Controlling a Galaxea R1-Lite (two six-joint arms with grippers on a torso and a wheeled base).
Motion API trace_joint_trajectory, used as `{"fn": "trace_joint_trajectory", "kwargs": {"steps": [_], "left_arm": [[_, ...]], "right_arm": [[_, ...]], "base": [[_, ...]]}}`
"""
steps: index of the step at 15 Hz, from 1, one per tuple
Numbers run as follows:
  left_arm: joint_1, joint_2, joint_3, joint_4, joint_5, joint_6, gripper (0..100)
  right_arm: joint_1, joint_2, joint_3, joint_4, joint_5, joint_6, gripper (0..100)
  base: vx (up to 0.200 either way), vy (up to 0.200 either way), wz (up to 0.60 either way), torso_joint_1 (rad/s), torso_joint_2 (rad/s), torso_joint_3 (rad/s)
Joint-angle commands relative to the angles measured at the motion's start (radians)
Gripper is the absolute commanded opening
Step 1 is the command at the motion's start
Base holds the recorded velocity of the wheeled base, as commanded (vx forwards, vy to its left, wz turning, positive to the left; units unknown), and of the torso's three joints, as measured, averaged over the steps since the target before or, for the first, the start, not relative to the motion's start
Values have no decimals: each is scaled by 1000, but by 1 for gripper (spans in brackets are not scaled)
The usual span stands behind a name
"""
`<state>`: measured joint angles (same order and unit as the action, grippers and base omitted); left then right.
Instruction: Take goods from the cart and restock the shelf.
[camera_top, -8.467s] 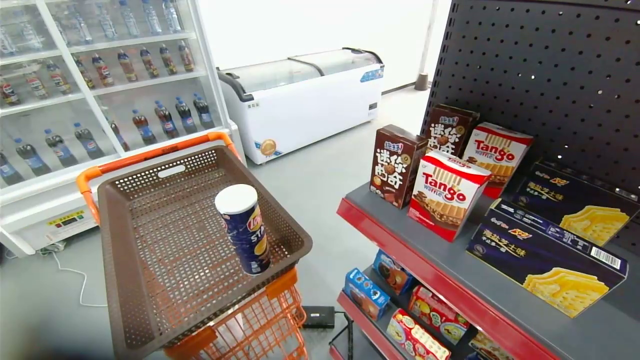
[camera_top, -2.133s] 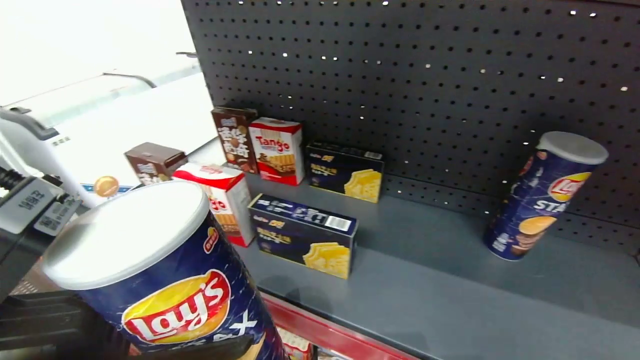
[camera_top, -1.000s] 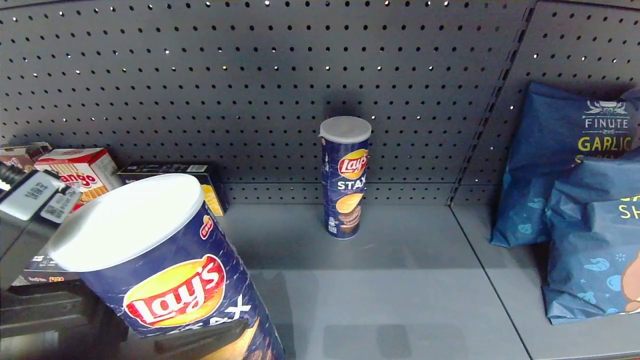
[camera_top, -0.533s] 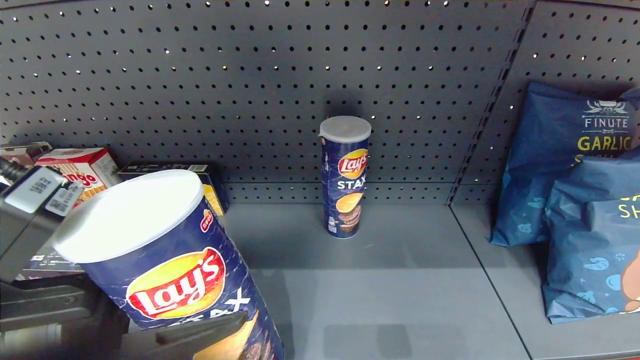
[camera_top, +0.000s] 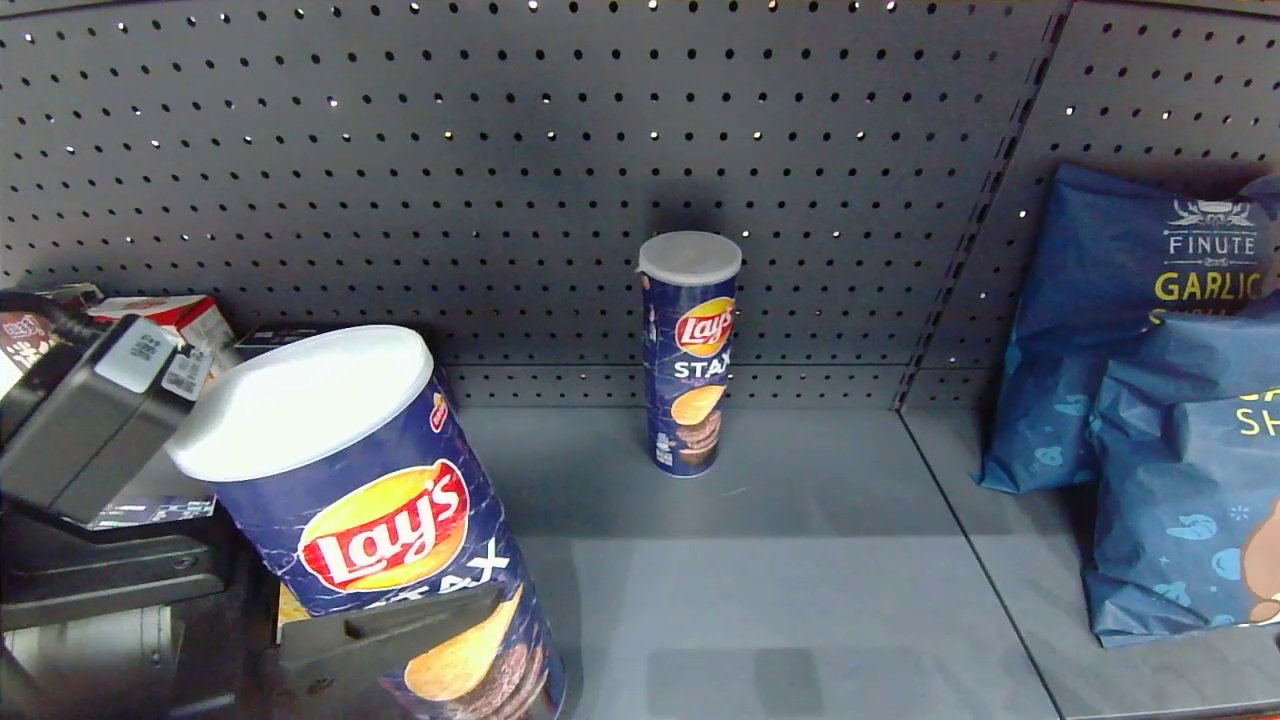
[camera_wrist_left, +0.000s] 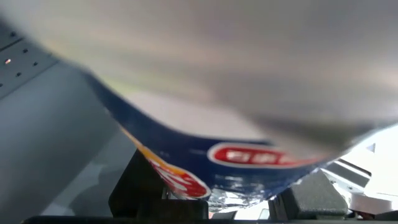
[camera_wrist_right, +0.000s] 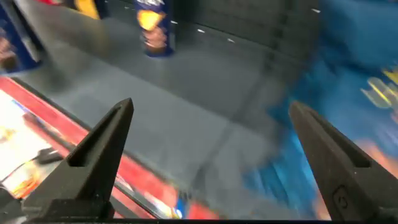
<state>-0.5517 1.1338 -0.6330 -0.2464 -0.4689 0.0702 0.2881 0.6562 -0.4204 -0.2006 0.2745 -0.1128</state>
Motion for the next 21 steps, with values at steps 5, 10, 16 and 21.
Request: {"fn": "trace_joint_trajectory", "kwargs": {"steps": [5, 10, 16, 21], "left_arm": [[13, 7, -1, 1, 7, 0, 0], [15, 4, -1, 1, 7, -1, 0], [15, 6, 4, 1, 9, -1, 0], [15, 6, 4, 1, 10, -3, 0]], "right_arm": [[218, 522, -132, -224, 12, -7, 100], [218, 852, -173, -582, 8, -8, 100], [220, 1047, -359, -619, 12, -8, 100], [233, 1197, -482, -648, 17, -4, 100]], "base": [[0, 0, 0, 0, 0, 0], [0, 0, 0, 0, 0, 0], [0, 0, 0, 0, 0, 0], [0, 0, 0, 0, 0, 0]]}}
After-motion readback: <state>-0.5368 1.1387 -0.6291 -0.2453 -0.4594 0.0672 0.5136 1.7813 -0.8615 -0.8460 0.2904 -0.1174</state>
